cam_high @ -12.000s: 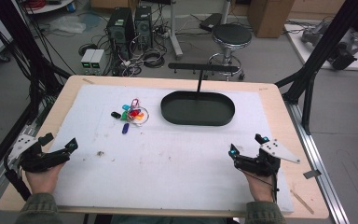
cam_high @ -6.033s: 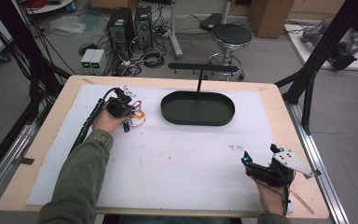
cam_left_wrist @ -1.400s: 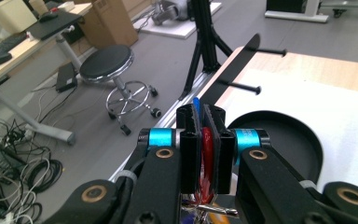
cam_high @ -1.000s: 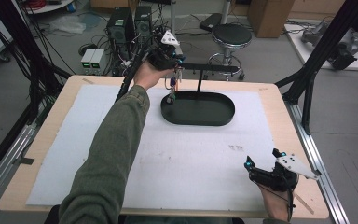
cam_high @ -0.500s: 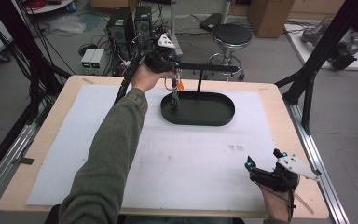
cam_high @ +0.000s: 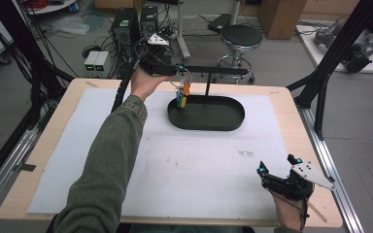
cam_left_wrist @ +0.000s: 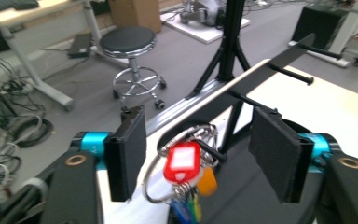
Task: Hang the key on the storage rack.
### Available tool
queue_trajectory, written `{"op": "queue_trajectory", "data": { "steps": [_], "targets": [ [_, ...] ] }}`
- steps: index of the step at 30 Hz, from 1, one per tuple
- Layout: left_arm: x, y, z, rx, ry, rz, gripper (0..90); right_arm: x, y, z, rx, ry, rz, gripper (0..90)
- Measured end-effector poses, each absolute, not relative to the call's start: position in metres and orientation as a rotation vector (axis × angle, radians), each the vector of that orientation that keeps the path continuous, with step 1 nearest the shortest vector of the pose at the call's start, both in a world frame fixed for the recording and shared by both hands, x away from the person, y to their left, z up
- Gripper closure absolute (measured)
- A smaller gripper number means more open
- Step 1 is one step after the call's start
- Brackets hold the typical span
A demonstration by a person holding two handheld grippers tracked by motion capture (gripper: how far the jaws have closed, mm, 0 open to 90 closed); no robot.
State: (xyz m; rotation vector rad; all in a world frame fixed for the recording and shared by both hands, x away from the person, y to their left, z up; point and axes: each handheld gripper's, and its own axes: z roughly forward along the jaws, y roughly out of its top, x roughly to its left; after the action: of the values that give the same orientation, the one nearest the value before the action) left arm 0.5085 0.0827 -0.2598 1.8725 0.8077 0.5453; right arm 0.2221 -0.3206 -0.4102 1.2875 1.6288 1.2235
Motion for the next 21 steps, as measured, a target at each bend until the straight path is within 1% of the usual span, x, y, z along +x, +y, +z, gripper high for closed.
{"op": "queue_trajectory", "data": {
  "steps": [3,5,8,11,16,21],
  "targets": [
    [0.508,0.088,-0.263,1.873,0.835,0.53,16.8,0.222,-0.32,-0.41,1.294,1.631,1.226,0.5],
    [0.508,0.093,-0.265,1.859,0.855,0.514,10.0,0.223,-0.32,-0.411,1.295,1.636,1.227,0.6],
    [0.508,0.102,-0.267,1.853,0.893,0.504,2.6,0.224,-0.32,-0.411,1.296,1.646,1.223,0.5],
    [0.505,0.111,-0.269,1.845,0.887,0.497,1.7,0.226,-0.319,-0.412,1.302,1.656,1.223,0.6],
    [0.498,0.126,-0.273,1.826,0.902,0.536,1.7,0.227,-0.318,-0.412,1.305,1.662,1.221,0.5],
    [0.491,0.143,-0.278,1.81,0.907,0.526,1.7,0.23,-0.317,-0.413,1.303,1.675,1.217,0.6]
  ]
}}
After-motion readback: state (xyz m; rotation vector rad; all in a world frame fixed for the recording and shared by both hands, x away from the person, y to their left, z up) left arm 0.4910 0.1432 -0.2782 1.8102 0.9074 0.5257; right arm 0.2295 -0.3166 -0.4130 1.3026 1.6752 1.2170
